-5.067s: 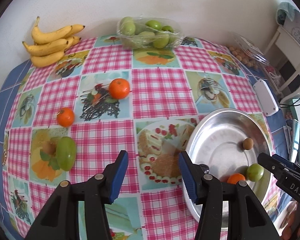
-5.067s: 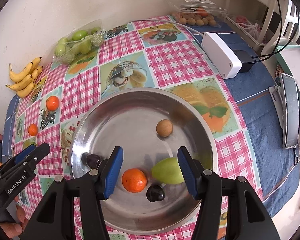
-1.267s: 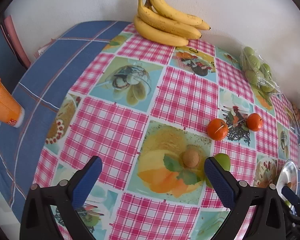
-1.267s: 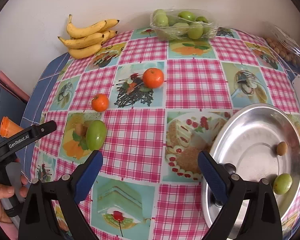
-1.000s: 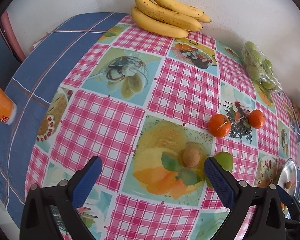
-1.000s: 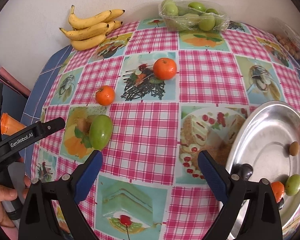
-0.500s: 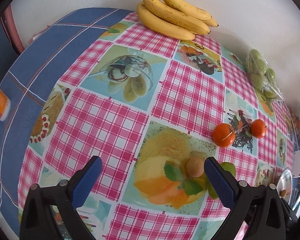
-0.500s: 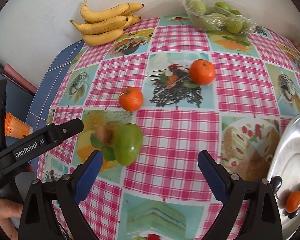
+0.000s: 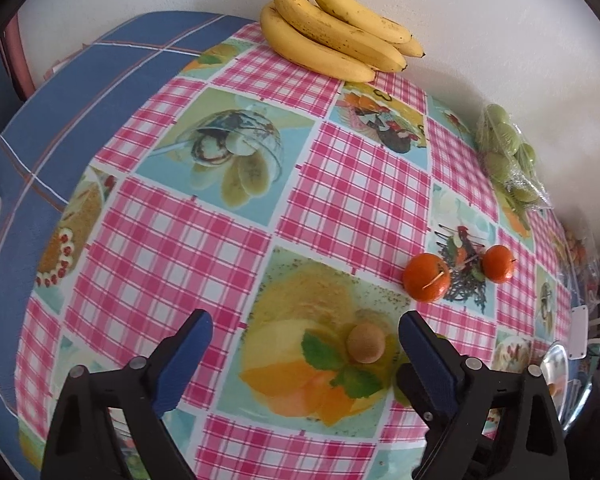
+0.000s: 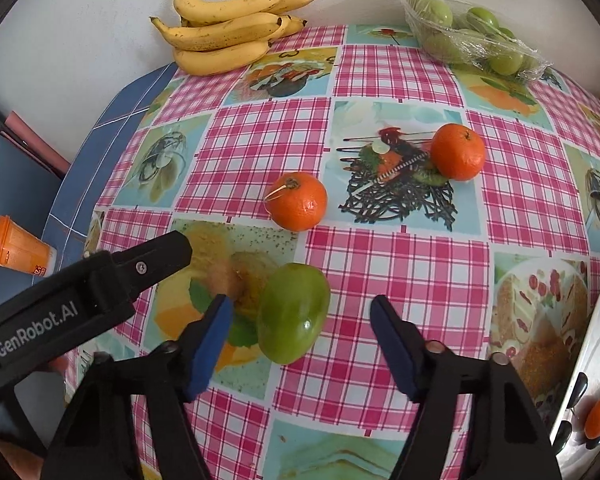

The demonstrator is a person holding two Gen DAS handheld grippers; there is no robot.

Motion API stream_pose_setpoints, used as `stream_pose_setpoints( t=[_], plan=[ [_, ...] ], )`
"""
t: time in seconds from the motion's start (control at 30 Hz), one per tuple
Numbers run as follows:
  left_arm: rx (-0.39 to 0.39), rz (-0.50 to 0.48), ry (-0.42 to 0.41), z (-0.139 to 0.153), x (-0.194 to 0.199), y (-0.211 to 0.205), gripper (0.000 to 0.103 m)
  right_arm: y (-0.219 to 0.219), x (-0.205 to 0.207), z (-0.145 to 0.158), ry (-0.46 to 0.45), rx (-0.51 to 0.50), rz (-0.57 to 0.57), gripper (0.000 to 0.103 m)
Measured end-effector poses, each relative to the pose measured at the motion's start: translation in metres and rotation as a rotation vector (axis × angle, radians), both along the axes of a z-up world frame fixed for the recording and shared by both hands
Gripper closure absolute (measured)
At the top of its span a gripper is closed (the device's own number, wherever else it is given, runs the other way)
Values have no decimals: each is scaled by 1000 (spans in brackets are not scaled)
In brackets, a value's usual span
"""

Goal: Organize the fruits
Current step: 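Grasp the brown kiwi with the left gripper while the right gripper grasps the green mango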

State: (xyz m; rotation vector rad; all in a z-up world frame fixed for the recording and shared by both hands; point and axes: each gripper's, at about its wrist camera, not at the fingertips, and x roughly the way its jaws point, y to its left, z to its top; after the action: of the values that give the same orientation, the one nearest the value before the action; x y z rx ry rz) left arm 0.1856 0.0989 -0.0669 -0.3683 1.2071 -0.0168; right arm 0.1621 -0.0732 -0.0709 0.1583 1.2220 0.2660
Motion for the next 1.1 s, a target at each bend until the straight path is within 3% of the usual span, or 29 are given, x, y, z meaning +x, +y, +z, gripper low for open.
stream_pose_setpoints(
  t=[0.1,0.17,0.3,0.63,0.9,1.1],
  plan=[
    [-27,-10,3,-1,1,-4,13,2,2,-2,4,2,1,44],
    [-35,-19,5,-1,2,-7,14,4,2,-3,5,4,4,57],
    [-54,-31,5,-2,2,-11,15,8,2,-6,15,8,14,62],
    [-100,-37,0,-7,3,-16,25,1,0,-3,27,30,9,63],
    [-133,-69,9,-13,4,-25,53,-18,-7,11,13,14,-9,63],
    [-133,-70,7,-15,4,-28,64,-35,-12,17,7,11,-33,63]
  ],
)
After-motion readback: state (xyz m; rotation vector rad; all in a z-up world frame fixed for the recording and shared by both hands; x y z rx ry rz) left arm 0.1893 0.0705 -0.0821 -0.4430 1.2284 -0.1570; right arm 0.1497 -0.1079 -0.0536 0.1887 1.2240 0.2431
